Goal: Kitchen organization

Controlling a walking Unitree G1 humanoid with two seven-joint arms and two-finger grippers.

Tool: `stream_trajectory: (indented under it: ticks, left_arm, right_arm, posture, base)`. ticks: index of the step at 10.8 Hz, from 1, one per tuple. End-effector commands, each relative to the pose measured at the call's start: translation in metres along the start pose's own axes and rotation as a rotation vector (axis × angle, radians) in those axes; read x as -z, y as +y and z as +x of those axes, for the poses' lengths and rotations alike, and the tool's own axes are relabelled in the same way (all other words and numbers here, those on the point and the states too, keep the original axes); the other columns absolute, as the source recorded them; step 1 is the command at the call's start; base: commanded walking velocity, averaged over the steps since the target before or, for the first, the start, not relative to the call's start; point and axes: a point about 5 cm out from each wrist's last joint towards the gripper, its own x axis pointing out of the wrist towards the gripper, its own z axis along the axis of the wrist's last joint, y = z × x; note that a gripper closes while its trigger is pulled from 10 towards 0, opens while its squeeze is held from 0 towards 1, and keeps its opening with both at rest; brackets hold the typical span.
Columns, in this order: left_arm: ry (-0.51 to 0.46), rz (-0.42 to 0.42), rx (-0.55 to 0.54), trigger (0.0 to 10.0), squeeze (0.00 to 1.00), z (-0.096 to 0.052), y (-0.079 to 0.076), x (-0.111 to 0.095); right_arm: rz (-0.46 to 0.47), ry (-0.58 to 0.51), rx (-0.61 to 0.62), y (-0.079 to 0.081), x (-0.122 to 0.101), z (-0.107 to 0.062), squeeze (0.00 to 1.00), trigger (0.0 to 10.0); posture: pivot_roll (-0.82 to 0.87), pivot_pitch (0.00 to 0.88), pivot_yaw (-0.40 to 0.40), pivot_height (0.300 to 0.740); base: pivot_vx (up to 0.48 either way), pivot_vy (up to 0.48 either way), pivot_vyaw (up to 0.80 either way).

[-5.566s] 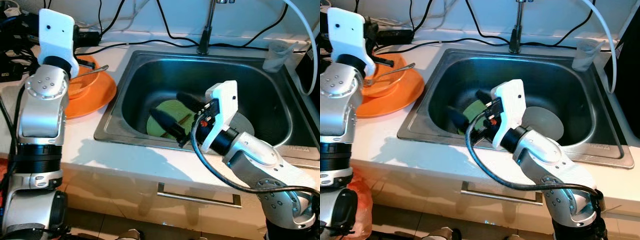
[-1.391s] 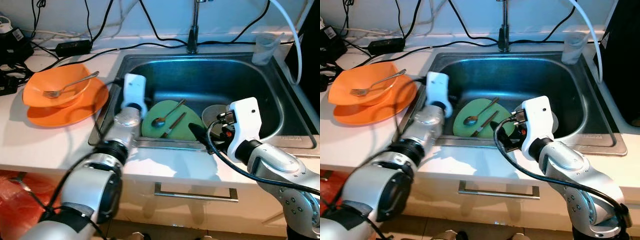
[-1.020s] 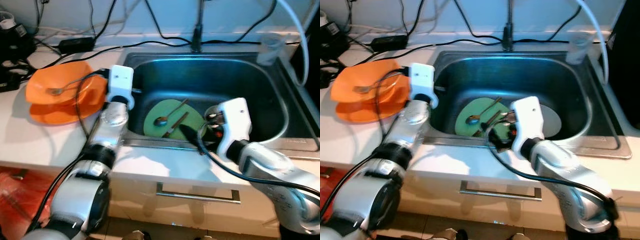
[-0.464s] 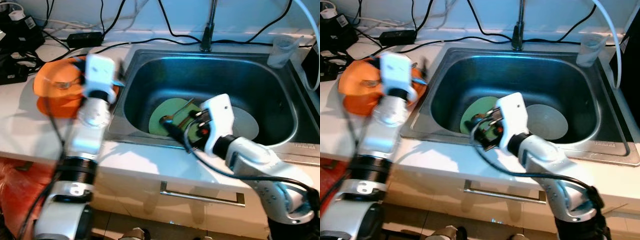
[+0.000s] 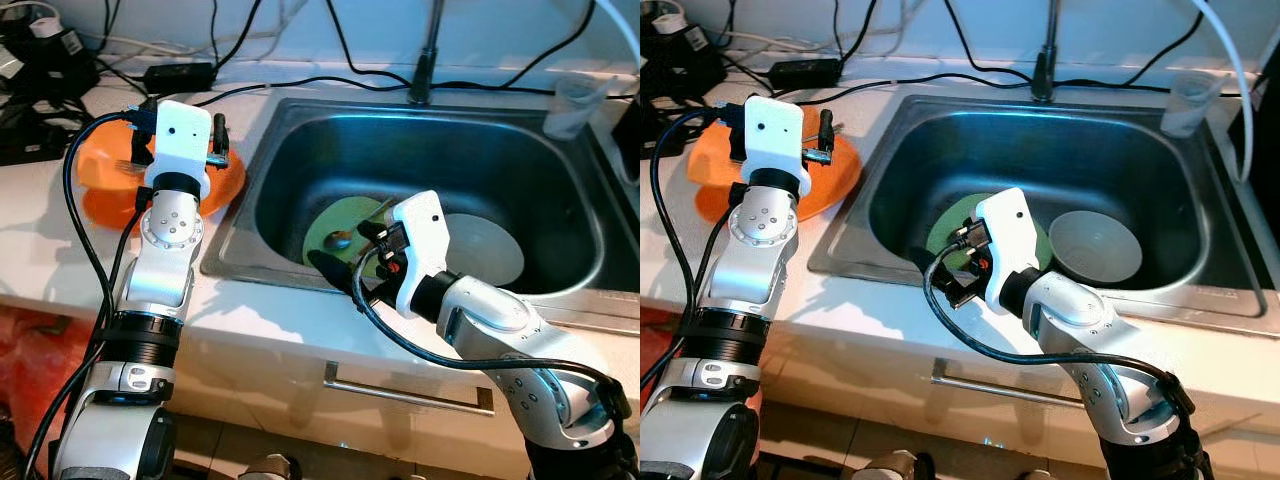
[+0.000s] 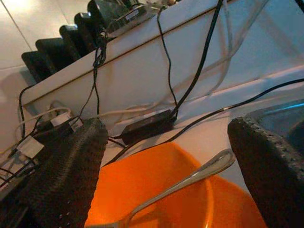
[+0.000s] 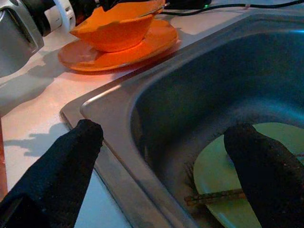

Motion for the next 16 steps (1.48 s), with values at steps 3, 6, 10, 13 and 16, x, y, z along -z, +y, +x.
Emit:
stream_trajectory:
  ticks: [3, 6, 10, 13, 16]
  left_arm:
    - [0.024, 0.037, 0.010, 10.0, 0.00, 0.009, 0.005, 0.001]
    - [0.033, 0.055, 0.004, 10.0, 0.00, 0.015, 0.010, 0.002]
    - [0.051, 0.062, 0.028, 10.0, 0.00, 0.018, 0.008, 0.007]
    - [0.092, 0.059, 0.086, 10.0, 0.00, 0.030, 0.002, 0.009]
    - [0.078, 0.029, 0.139, 10.0, 0.00, 0.038, -0.007, 0.004]
  right_arm:
    - [-0.012, -0.009, 0.008, -0.001, 0.000, 0.000, 0.00, 10.0]
    - [-0.014, -0.025, 0.022, -0.002, -0.002, -0.004, 0.00, 10.0]
    - [-0.012, -0.018, 0.037, -0.003, 0.000, -0.005, 0.00, 10.0]
    - [-0.005, -0.024, 0.070, -0.004, -0.002, -0.008, 0.00, 10.0]
    - [0.005, -0.028, 0.080, -0.001, -0.003, -0.011, 0.00, 10.0]
  posture:
    - [0.03, 0.071, 0.083, 0.740]
    - [0.03, 0.075, 0.090, 0.740]
    - [0.02, 0.083, 0.094, 0.740]
    - [0.00, 0.099, 0.105, 0.740]
    - [-0.02, 0.110, 0.116, 0.740]
  base:
    - [0.000, 0.000, 0.00]
    - [0.000, 0.000, 0.64]
    - [0.000, 0.000, 0.00]
    - [0.000, 0.000, 0.00]
    - [0.000, 0.000, 0.00]
